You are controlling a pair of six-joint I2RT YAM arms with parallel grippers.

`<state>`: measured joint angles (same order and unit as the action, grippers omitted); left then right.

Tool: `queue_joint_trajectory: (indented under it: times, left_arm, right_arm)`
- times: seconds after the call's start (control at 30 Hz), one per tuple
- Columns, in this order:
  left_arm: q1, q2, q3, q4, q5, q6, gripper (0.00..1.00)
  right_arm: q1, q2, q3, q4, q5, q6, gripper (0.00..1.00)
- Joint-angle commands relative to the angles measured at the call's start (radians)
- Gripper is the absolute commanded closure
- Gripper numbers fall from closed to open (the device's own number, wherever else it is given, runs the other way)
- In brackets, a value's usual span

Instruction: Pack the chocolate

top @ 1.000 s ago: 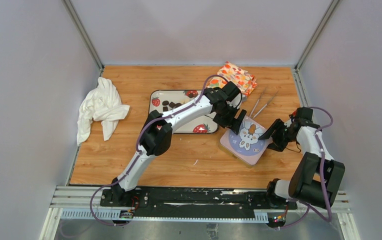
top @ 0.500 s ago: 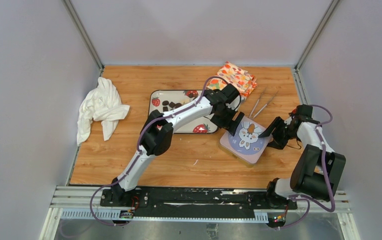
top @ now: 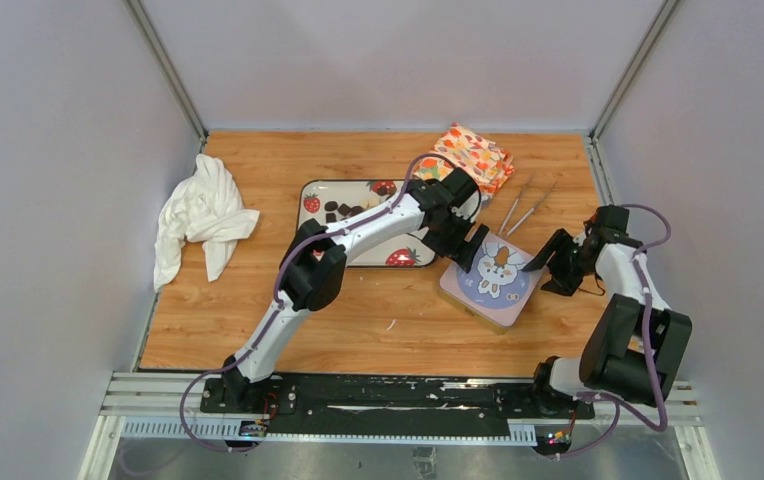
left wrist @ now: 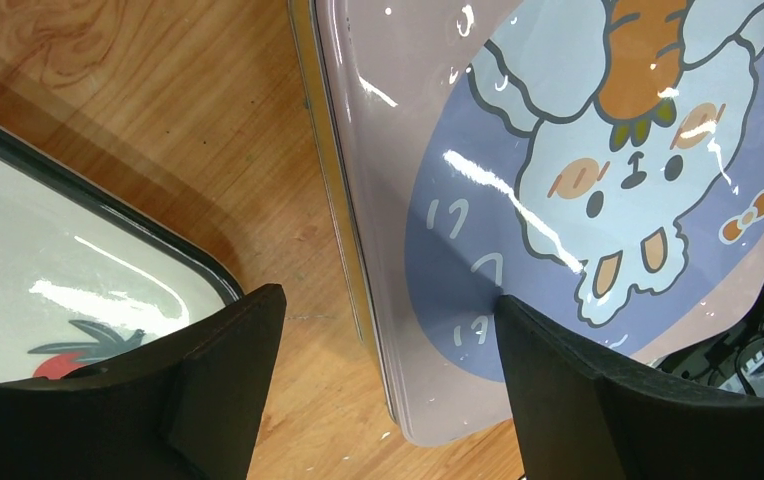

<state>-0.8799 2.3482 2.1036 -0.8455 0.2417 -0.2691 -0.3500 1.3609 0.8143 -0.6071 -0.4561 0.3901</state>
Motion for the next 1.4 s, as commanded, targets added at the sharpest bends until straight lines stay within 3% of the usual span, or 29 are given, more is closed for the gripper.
queue_joint_trajectory:
  times: [0.0, 0.1, 0.3, 0.5, 0.7, 0.97, 1.17, 1.37]
  left_arm:
    - [0.005, 0.073, -0.050, -0.030, -0.069, 0.028, 0.19]
    - [0.006, 0.078, -0.055, -0.030, -0.065, 0.031, 0.19]
    - [0.007, 0.082, -0.063, -0.030, -0.056, 0.040, 0.19]
    - [0.012, 0.083, -0.061, -0.030, -0.052, 0.042, 0.19]
    - [0.015, 0.085, -0.064, -0.030, -0.044, 0.047, 0.19]
    - [0.022, 0.063, -0.064, -0.030, -0.044, 0.049, 0.19]
    - [0.036, -0.027, -0.024, -0.030, -0.069, 0.037, 0.15]
    - [0.068, -0.141, -0.004, -0.030, -0.102, 0.014, 0.08]
  right_arm:
    - [-0.013, -0.099, 0.036, -0.028, 0.140, -0.012, 0.35]
    - [0.003, -0.158, 0.060, -0.045, 0.196, -0.019, 0.35]
    - [0.108, -0.174, 0.107, -0.049, 0.227, -0.048, 0.74]
    - [0.192, -0.117, 0.138, -0.047, 0.279, -0.036, 0.94]
    - [0.192, 0.012, 0.053, 0.018, 0.340, -0.039, 1.00]
    - [0.215, -0.009, 0.224, -0.015, 0.276, -0.029, 1.00]
    - [0.386, 0.049, 0.392, -0.016, 0.272, -0.005, 1.00]
    - [0.486, 0.174, 0.420, 0.043, 0.251, 0.039, 1.00]
